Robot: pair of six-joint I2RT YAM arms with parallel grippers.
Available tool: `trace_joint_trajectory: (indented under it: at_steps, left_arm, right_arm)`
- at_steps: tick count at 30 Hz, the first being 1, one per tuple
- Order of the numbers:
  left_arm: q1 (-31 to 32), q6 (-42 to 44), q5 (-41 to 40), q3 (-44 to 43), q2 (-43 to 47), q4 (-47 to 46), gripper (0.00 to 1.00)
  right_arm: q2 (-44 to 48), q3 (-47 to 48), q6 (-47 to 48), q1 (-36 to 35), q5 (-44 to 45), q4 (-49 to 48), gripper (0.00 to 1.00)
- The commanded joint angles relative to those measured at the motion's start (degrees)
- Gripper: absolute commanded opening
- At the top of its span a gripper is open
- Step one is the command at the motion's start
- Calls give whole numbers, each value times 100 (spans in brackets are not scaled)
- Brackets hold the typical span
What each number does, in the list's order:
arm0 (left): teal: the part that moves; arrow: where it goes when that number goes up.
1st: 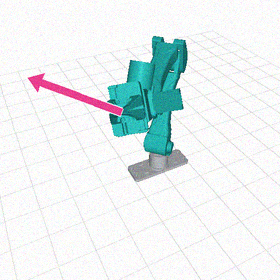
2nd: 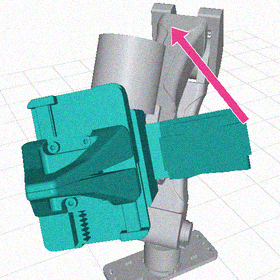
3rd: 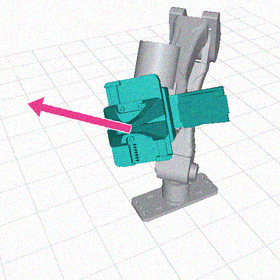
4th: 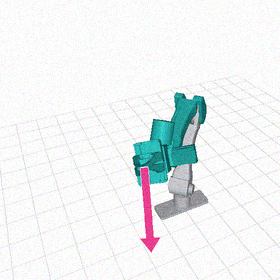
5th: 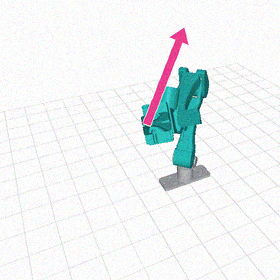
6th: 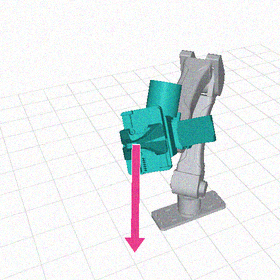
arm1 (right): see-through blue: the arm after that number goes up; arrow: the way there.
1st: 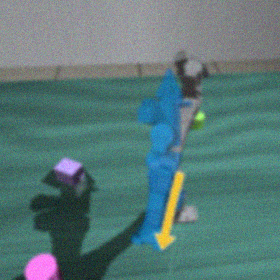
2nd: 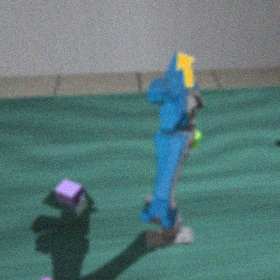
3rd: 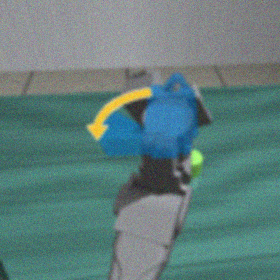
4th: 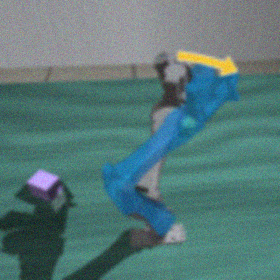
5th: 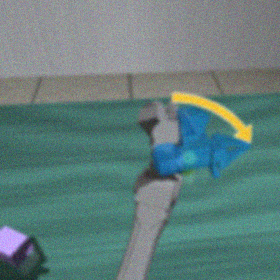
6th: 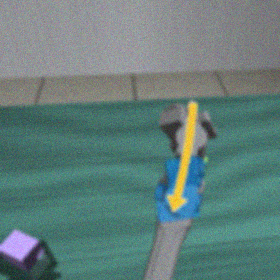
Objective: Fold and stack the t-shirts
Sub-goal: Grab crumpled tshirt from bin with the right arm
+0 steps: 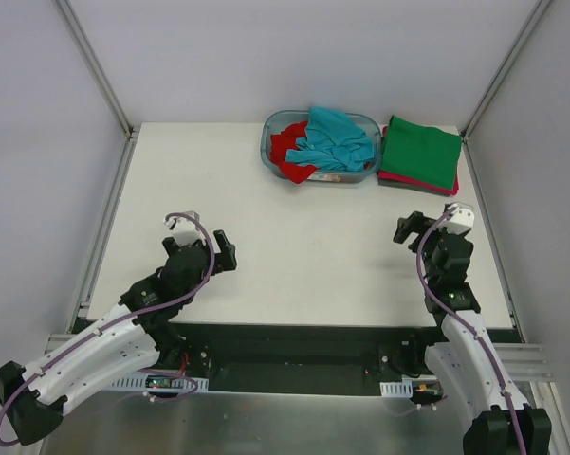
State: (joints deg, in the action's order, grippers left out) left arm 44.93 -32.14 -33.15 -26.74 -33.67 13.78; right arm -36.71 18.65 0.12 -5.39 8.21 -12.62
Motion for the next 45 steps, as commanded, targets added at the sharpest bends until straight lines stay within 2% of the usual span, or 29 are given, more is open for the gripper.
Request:
trace_joint_trajectory:
  at_steps: [1, 9, 14, 16, 22, 29, 35, 39, 45]
  left_arm:
    - [-10, 41, 89, -156, -34, -156, 99]
    - [-10, 15, 107, -278, -236, -183, 99]
    - [-80, 41, 264, -787, -639, -271, 99]
    - [-124, 41, 317, -1025, -851, -288, 99]
    - [-379, 24, 695, -1386, -1466, -341, 99]
    - [-599, -91, 853, -1097, -1520, -517, 99]
    - [-722, -73, 924, -850, -1327, -534, 99]
    - [-784, -82, 1003, -789, -1291, -526, 99]
    - [-828, -47, 1065, -727, -1300, -526, 99]
  right_arm:
    - [-73, 270, -161, 20, -249, -285, 96]
    - [-907, 1287, 101, -94, -742, 443, 96]
    - [-2101, 2579, 41, -296, -1321, 849, 96]
    - [-2847, 3150, 49, -349, -1435, 928, 96]
    - [-4860, 5391, -206, -498, -1358, 1745, 96]
    - [-7171, 8098, -56, -770, -1138, 2851, 96]
    - [-8921, 10278, 629, -1105, -233, 3942, 96]
    - [-9722, 10913, 673, -1158, 40, 3987, 96]
    - [-10321, 11134, 761, -1158, 111, 4004, 96]
